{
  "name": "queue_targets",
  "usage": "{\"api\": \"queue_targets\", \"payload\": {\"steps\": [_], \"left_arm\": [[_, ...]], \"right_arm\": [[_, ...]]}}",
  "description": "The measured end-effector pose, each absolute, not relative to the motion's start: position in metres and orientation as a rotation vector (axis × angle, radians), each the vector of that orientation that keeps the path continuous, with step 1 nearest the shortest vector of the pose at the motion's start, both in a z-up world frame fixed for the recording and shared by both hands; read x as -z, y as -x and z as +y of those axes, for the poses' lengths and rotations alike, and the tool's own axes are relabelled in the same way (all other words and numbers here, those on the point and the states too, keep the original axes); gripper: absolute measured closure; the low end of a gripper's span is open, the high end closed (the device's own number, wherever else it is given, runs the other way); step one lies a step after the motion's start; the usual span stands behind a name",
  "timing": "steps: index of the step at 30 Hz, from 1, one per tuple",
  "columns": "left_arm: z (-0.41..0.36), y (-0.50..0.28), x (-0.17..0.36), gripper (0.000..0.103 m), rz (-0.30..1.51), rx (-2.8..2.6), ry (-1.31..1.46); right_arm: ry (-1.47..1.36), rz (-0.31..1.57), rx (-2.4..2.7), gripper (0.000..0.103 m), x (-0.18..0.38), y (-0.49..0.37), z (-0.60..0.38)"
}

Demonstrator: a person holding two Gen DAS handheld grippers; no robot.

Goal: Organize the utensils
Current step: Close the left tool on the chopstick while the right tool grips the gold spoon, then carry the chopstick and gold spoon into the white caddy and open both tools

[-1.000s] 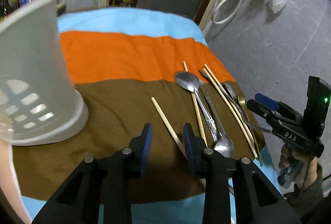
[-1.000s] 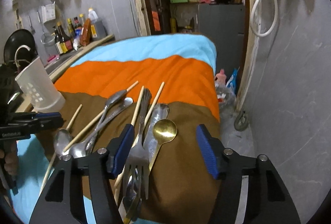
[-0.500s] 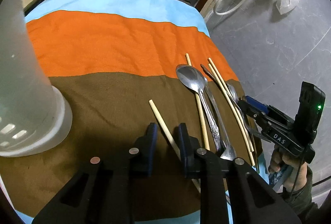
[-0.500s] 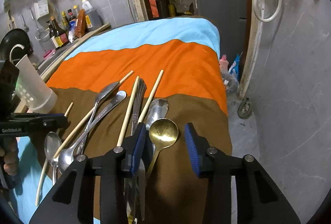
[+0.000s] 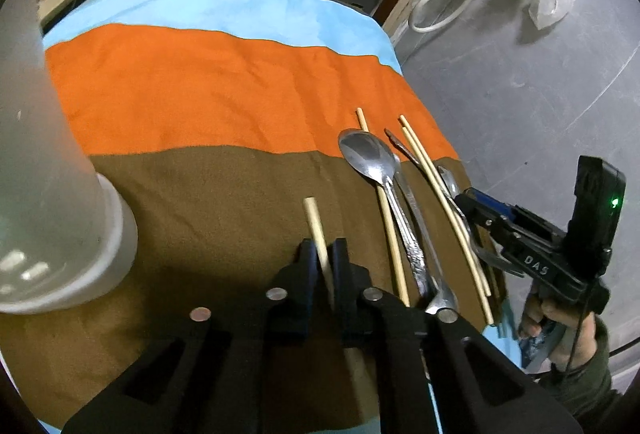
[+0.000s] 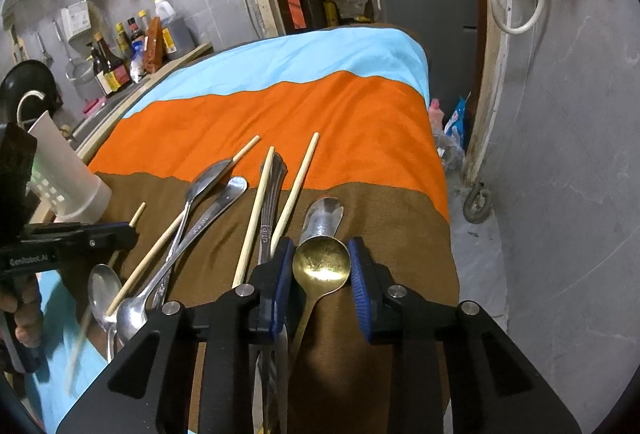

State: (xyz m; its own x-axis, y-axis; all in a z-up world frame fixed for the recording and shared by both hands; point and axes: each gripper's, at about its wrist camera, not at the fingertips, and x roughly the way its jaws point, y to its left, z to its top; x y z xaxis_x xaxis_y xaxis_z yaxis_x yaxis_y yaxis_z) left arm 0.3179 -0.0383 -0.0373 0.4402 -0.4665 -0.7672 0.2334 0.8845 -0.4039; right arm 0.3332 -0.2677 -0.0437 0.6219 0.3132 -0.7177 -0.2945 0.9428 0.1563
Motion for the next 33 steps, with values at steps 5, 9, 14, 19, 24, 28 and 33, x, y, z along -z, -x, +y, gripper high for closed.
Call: {"api": "queue_targets", "payload": {"steps": [5,9,14,19,24,28,33], "left_arm": [[-0.036,-0.3,0.027,0.101,0.964,0.459,0.26],[-0.028,-0.28,0.01,0.101,0.866,0.481,0.279],[-0.013,-0.249,-0.017,0.101,0.68,0.518,0.322],[0.001,-0.226,-0.043,0.101,0.495,0.507,0.336],[0.022,-0.214,-0.061,0.101,0.383,0.457,0.361],[0.053,-0.207,-0.079,0.101,0.317,0.398,0.379],[0.101,-0.207,-0.102,0.101,0.227,0.292,0.394]], "right_arm": [[-0.01,0.704,-0.361,0.078,0.027,-0.311,-0.267],[0.037,0.615,-0.371,0.078,0.018,-0.292,-0.259],[0.121,0.466,-0.37,0.078,0.004,-0.267,-0.241],[0.149,0.34,-0.371,0.078,-0.007,-0.247,-0.229],[0.143,0.229,-0.385,0.078,-0.025,-0.231,-0.216],[0.142,0.167,-0.432,0.078,-0.044,-0.225,-0.198],[0.073,0.099,-0.546,0.078,-0.079,-0.238,-0.166]]}}
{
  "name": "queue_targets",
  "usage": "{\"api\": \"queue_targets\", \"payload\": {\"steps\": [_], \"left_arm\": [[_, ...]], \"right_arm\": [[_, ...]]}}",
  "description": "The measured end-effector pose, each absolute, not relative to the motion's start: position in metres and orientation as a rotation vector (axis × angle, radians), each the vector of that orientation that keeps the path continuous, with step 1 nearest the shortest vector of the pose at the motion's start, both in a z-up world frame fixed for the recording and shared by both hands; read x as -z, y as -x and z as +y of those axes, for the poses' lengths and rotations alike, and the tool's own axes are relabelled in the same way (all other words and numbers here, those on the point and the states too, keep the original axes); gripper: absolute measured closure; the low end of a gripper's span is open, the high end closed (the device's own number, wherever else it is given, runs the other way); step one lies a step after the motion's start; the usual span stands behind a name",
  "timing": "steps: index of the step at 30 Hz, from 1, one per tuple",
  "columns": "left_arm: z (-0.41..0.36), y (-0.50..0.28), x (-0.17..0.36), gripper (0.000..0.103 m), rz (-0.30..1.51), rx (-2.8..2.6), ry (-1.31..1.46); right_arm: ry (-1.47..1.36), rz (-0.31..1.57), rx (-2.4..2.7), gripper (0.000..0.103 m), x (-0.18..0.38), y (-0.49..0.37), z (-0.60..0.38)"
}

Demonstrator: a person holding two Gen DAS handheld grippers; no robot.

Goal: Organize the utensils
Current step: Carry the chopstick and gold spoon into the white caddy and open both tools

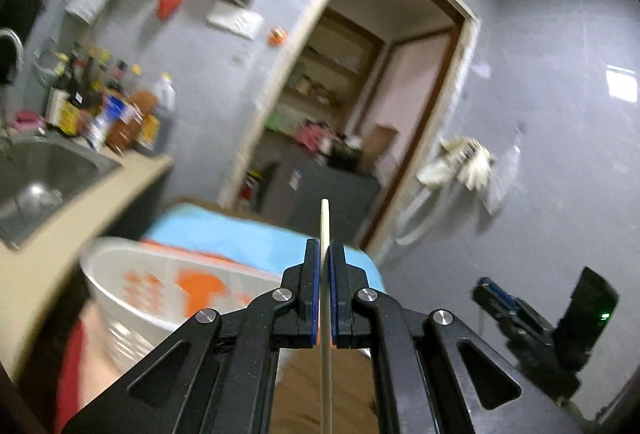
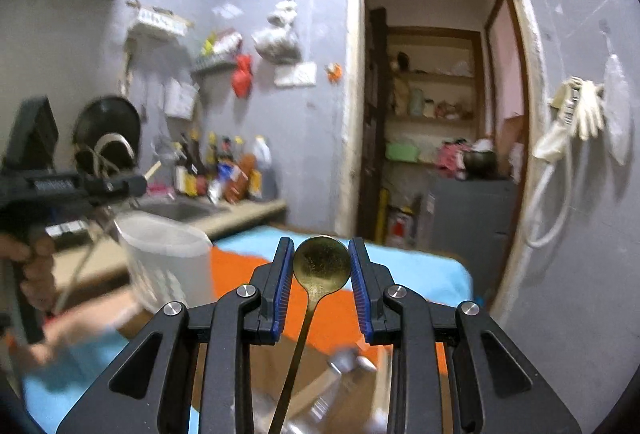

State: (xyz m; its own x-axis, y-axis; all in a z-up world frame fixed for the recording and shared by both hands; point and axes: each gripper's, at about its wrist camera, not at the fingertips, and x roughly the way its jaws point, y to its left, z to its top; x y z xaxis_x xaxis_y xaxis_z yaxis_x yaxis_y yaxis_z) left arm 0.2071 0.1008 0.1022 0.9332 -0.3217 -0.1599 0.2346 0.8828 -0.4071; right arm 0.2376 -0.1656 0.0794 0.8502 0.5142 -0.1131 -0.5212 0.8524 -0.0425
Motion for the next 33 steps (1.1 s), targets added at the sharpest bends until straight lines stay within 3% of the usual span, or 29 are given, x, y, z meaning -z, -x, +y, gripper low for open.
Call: {"api": "queue_targets", "payload": {"steps": [12,23,33], "left_arm": [[0.208,-0.251,-0.123,0.101,0.049,0.115,0.441],[0.25,-0.27,-0.105,0.101,-0.111,-0.045,0.537],[0.243,-0.256,-0.093,0.101,-0.19,-0.125,0.497]], "right_arm": [[-0.083,-0.082,-0.648,0.078,-0.131,-0.286,-0.063],[-0.142,-0.103,-0.6,0.078,-0.094,-0.321,-0.029],[-0.042,-0.091,-0.605,0.078,-0.07,-0.318,-0.014]]}}
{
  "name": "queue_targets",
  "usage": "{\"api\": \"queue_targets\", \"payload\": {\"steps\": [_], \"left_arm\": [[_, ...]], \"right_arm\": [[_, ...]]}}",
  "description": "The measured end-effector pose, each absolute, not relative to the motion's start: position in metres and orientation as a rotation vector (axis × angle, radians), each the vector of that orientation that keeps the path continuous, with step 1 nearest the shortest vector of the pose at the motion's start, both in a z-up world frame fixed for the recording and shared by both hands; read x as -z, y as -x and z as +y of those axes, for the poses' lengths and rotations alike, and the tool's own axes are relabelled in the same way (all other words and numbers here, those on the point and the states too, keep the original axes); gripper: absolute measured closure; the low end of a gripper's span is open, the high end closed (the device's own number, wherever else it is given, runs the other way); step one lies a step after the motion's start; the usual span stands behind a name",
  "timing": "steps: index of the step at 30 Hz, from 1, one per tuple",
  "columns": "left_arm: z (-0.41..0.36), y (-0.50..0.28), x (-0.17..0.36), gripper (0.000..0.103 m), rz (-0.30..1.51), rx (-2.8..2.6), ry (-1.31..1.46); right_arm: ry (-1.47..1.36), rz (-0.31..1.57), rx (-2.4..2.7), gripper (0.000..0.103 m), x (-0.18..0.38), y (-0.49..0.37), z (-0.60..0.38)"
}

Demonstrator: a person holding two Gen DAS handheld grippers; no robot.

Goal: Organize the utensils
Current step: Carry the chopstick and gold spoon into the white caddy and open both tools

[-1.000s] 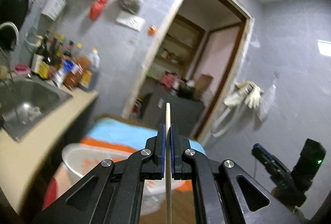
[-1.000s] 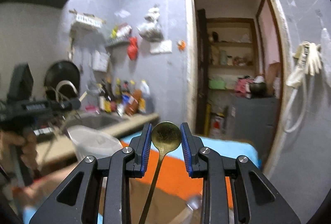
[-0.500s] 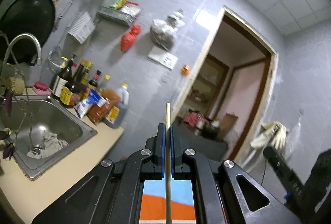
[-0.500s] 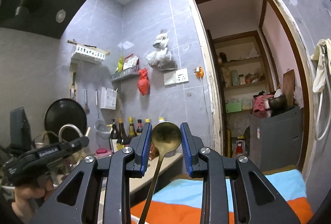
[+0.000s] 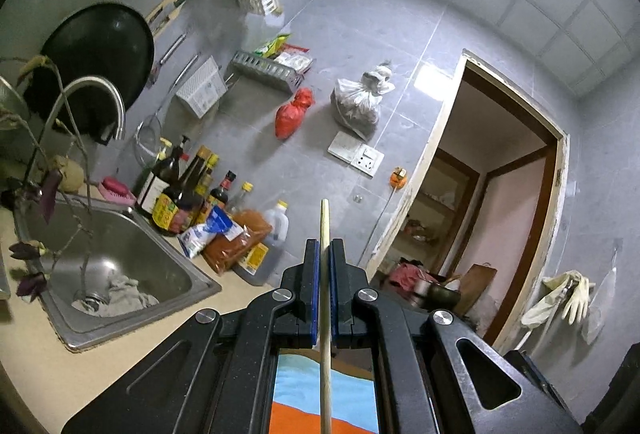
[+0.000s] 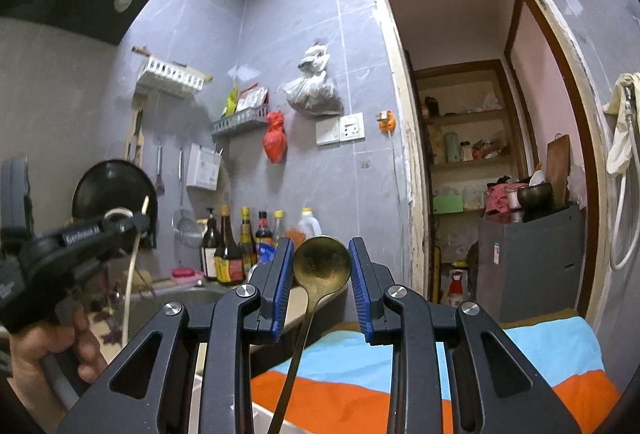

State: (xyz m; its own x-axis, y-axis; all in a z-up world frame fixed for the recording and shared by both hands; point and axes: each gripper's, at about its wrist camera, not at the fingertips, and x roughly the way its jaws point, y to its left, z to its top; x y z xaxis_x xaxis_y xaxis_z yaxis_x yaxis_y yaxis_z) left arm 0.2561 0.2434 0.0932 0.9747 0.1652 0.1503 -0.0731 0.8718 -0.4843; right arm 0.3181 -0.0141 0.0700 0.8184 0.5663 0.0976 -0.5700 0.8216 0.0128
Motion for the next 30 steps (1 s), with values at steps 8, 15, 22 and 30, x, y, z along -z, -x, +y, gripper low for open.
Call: {"api": "queue_targets", "payload": {"steps": [8,15,22,30], "left_arm": [[0.234,-0.253,-0.083,0.101,-0.194,-0.141,0.464],[0.23,-0.254,-0.081,0.101,-0.18,-0.132,0.451],[0.222,-0.248,-0.073,0.1,-0.16,-0.112,0.423],[0.213,-0.235,-0.066,0.1,-0.076,-0.048,0.37]], "right_arm": [[0.016,-0.052,-0.623,0.077,-0.061,-0.312,-0.007],[0.037,-0.029,-0.626,0.077,-0.057,-0.311,-0.005],[0.069,0.02,-0.633,0.077,-0.051,-0.309,-0.001],[0.072,0.091,-0.663,0.069,-0.05,-0.303,-0.005]]}}
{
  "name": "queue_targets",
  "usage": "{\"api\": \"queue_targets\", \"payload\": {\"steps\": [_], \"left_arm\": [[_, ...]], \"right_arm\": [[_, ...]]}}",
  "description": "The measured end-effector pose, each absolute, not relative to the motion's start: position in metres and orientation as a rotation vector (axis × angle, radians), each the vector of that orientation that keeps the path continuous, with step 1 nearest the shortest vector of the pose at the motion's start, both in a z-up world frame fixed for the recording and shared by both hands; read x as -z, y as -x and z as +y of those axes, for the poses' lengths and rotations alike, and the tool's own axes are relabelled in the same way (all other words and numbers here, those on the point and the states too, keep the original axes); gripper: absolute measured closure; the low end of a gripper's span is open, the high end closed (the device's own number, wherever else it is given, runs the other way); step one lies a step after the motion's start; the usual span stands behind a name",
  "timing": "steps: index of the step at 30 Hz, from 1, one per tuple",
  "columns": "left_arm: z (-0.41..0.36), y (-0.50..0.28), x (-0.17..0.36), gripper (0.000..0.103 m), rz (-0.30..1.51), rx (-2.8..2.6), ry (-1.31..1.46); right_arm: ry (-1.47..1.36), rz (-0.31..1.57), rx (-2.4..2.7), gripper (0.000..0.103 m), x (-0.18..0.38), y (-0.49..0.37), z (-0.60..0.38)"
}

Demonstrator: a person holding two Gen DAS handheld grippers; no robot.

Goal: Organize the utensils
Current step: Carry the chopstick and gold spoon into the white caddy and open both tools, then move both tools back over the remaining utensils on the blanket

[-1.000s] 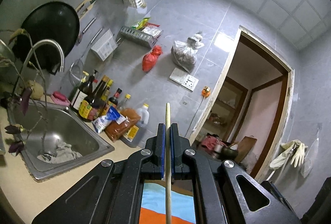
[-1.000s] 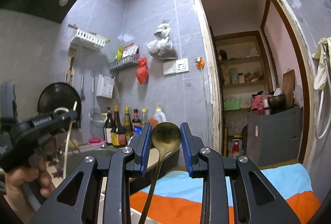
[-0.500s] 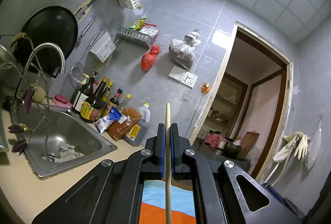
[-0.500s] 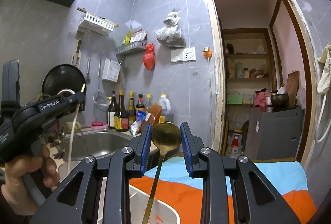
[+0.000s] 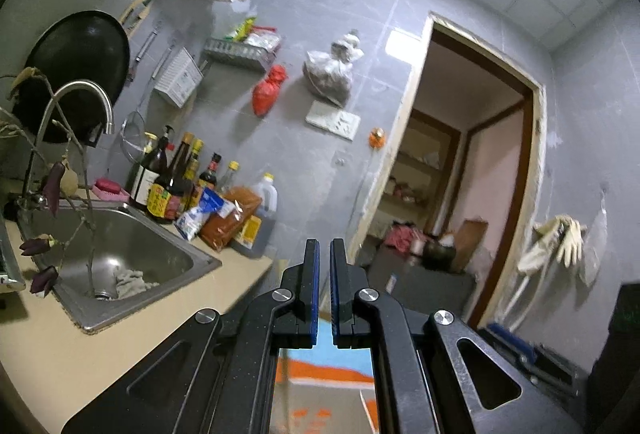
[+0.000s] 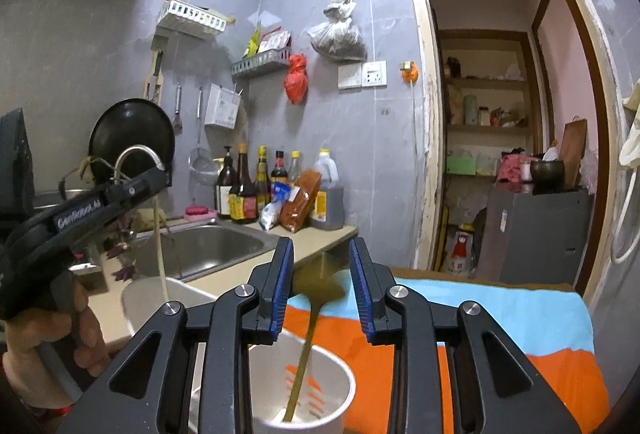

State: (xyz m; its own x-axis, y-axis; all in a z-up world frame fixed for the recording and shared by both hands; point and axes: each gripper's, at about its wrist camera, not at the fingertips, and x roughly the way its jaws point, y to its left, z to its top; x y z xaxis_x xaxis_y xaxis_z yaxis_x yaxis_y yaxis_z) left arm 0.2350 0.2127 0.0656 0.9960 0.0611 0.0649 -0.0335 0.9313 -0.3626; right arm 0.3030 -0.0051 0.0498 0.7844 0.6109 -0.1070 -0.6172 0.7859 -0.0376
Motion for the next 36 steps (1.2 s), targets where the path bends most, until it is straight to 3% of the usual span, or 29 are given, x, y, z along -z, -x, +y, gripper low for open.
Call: {"api": "queue_targets", "payload": {"steps": [5,9,10,12,14,16,18,36], "left_arm": [[0.205,-0.227,-0.062,0.093,0.038,0.028,0.349],[0.196,-0.213,-0.064,0.06,0.069,0.068,0.351],[0.193,-0.209,-0.065,0.054,0.073,0.077,0.349],[0.183,-0.201,-0.07,0.046,0.085,0.1,0.336],[0.172,-0.192,-0.076,0.031,0.092,0.113,0.312],[0.159,-0.182,-0.081,0.008,0.098,0.121,0.285],[0.147,-0.174,-0.084,0.005,0.1,0.131,0.269],[0.049,-0.133,-0.068,0.002,0.19,0.248,0.158]], "right_arm": [[0.071,0.109,-0.686,0.064,-0.053,-0.29,-0.014],[0.034,0.106,-0.686,0.048,-0.061,-0.275,-0.032],[0.029,0.104,-0.683,0.046,-0.062,-0.272,-0.036],[0.008,0.1,-0.674,0.032,-0.067,-0.261,-0.049],[-0.017,0.094,-0.673,0.022,-0.072,-0.249,-0.064],[-0.03,0.081,-0.669,0.013,-0.076,-0.237,-0.079],[-0.042,0.065,-0.658,0.0,-0.08,-0.224,-0.094],[-0.005,0.054,-0.455,0.0,-0.074,-0.147,-0.225]]}}
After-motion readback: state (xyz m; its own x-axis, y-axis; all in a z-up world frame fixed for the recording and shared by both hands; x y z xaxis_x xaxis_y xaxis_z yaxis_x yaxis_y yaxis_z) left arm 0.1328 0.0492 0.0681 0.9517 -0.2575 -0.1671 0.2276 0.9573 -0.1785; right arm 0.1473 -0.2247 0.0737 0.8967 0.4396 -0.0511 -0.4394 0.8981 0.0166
